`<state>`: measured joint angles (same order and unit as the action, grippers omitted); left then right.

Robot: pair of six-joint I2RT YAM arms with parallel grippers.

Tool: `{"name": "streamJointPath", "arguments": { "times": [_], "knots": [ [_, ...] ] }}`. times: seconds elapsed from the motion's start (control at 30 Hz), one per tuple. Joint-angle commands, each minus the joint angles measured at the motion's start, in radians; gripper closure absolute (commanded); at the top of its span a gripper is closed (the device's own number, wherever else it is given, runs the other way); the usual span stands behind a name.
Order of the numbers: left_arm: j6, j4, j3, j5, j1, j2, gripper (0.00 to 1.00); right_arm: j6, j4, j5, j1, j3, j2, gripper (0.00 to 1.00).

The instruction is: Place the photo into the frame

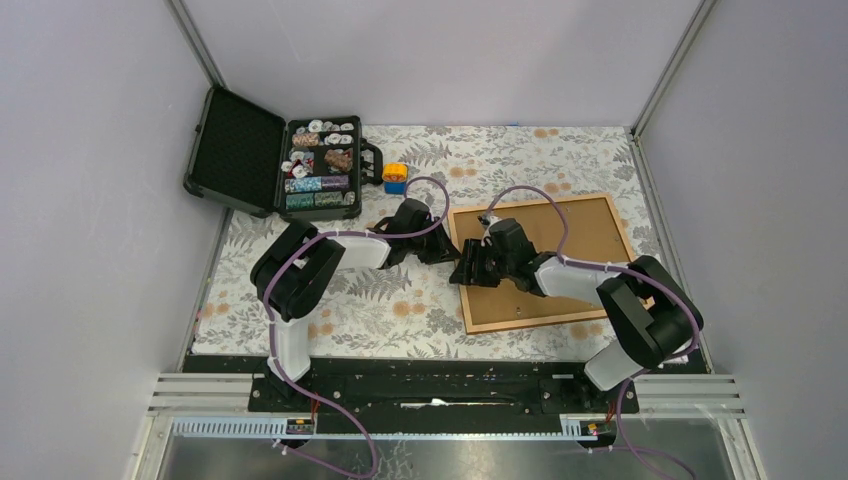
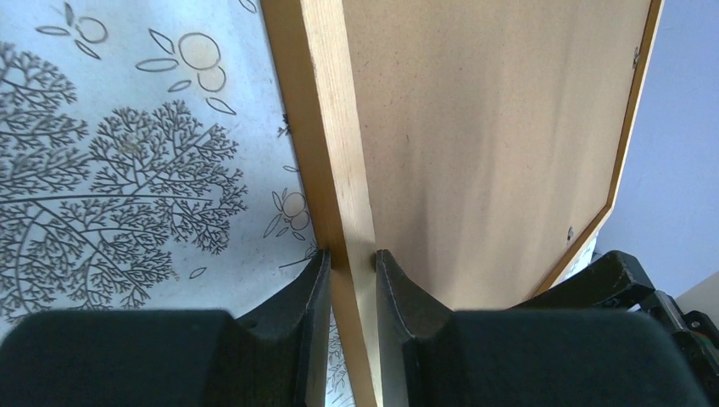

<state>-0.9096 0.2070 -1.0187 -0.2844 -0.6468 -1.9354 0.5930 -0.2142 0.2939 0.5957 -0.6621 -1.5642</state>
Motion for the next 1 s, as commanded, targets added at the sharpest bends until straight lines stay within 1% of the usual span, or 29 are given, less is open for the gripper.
{"name": "streamJointPath", "arguments": {
  "times": [0.0, 0.1, 0.2, 0.23, 0.27, 0.37, 0.4, 0.47, 0.5, 0.6, 0.67, 0.73, 0.83, 0.87, 0.97],
  "knots": [
    [0.018, 0.001, 0.023, 0.019, 0.009, -0.012, 0.76, 0.016, -0.028, -0.003, 0.009, -0.025, -0.057, 0.43],
    [0.021, 0.0, 0.024, 0.02, 0.009, -0.009, 0.76, 0.003, 0.0, -0.004, 0.009, -0.04, -0.036, 0.42],
    [0.03, 0.016, 0.037, 0.033, 0.009, 0.01, 0.73, -0.069, 0.126, -0.032, 0.01, -0.059, 0.035, 0.39],
    [0.031, 0.032, 0.047, 0.035, 0.009, 0.021, 0.7, -0.104, 0.184, -0.038, 0.01, -0.066, 0.064, 0.37],
    [0.032, 0.051, 0.059, 0.035, 0.009, 0.032, 0.68, -0.139, 0.276, -0.046, 0.01, -0.074, 0.091, 0.35],
    [0.034, 0.11, 0.094, -0.002, 0.009, 0.082, 0.58, -0.262, 0.467, -0.058, 0.015, -0.115, 0.161, 0.27],
    [0.036, 0.114, 0.099, -0.007, 0.01, 0.096, 0.55, -0.308, 0.538, -0.061, 0.025, -0.139, 0.176, 0.26],
    [0.041, 0.089, 0.103, -0.008, 0.018, 0.137, 0.49, -0.37, 0.663, -0.125, 0.07, -0.191, 0.201, 0.25],
    [0.041, 0.079, 0.114, -0.014, 0.028, 0.165, 0.45, -0.394, 0.712, -0.149, 0.087, -0.22, 0.209, 0.25],
    [0.04, 0.051, 0.171, -0.025, 0.076, 0.281, 0.31, -0.466, 0.796, -0.202, 0.149, -0.25, 0.235, 0.24],
    [0.051, 0.017, 0.213, -0.021, 0.101, 0.382, 0.25, -0.519, 0.832, -0.238, 0.194, -0.264, 0.248, 0.24],
    [0.065, -0.04, 0.253, -0.007, 0.112, 0.487, 0.2, -0.561, 0.849, -0.269, 0.227, -0.269, 0.258, 0.24],
    [0.085, -0.133, 0.311, 0.035, 0.124, 0.645, 0.16, -0.62, 0.878, -0.287, 0.244, -0.29, 0.243, 0.25],
    [0.087, -0.162, 0.33, 0.053, 0.129, 0.703, 0.14, -0.647, 0.876, -0.3, 0.254, -0.286, 0.237, 0.26],
    [0.082, -0.231, 0.39, 0.105, 0.143, 0.865, 0.08, -0.728, 0.841, -0.395, 0.3, -0.257, 0.219, 0.34]
  ]
}}
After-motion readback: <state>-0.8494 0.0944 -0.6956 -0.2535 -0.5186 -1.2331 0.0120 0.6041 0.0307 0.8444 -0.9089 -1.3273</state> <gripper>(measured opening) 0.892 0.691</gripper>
